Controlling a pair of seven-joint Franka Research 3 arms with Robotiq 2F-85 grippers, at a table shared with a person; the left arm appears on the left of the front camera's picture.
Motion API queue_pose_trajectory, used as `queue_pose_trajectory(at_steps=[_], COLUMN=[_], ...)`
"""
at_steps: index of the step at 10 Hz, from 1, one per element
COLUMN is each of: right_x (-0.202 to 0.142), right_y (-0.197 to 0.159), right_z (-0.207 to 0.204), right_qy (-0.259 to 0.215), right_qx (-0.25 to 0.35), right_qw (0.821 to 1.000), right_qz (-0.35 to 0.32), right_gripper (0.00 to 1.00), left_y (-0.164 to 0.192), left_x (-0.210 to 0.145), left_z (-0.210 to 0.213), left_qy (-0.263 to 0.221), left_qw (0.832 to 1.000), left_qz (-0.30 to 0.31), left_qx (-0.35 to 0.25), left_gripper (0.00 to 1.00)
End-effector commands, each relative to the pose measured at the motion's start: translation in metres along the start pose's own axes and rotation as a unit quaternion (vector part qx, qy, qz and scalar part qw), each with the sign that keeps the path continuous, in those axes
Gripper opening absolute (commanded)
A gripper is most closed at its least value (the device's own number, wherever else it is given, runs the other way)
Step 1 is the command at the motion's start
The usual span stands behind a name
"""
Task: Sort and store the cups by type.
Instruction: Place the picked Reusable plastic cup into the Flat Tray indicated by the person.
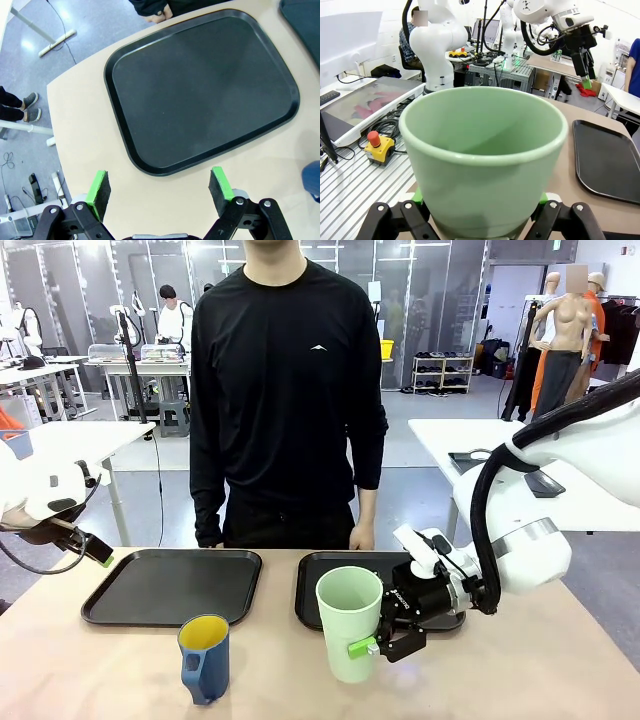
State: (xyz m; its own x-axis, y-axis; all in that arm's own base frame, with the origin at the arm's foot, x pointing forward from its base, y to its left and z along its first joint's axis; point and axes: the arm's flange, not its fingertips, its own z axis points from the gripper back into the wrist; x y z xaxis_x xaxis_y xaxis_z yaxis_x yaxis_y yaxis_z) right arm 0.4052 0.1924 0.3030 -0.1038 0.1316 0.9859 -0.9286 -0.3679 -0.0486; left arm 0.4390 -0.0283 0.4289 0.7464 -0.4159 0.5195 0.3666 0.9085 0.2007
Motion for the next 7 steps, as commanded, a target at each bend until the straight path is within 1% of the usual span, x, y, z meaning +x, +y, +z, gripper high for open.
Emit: queue_pose_trajectory(at_steps=[1,7], right_x=[0.001,0.001], right_y=[-0.0035,-0.0035], right_z=[-0.0009,-0.0009], right_qy=[0.003,0.003], right_qx=[0.001,0.001], right_qw=[1.0,1.0], right_qz=[0.005,0.005], right_gripper=[0.39,0.39], left_y=[0.0016,0.0016], left_x=[-0.0002,-0.0002], left_z=[0.0008,0.0008], left_qy=[-0.002,-0.002], left_qw=[1.0,1.0], left_qz=[0.003,0.003], left_qx=[-0.001,-0.001], left_gripper=[1.0,1.0])
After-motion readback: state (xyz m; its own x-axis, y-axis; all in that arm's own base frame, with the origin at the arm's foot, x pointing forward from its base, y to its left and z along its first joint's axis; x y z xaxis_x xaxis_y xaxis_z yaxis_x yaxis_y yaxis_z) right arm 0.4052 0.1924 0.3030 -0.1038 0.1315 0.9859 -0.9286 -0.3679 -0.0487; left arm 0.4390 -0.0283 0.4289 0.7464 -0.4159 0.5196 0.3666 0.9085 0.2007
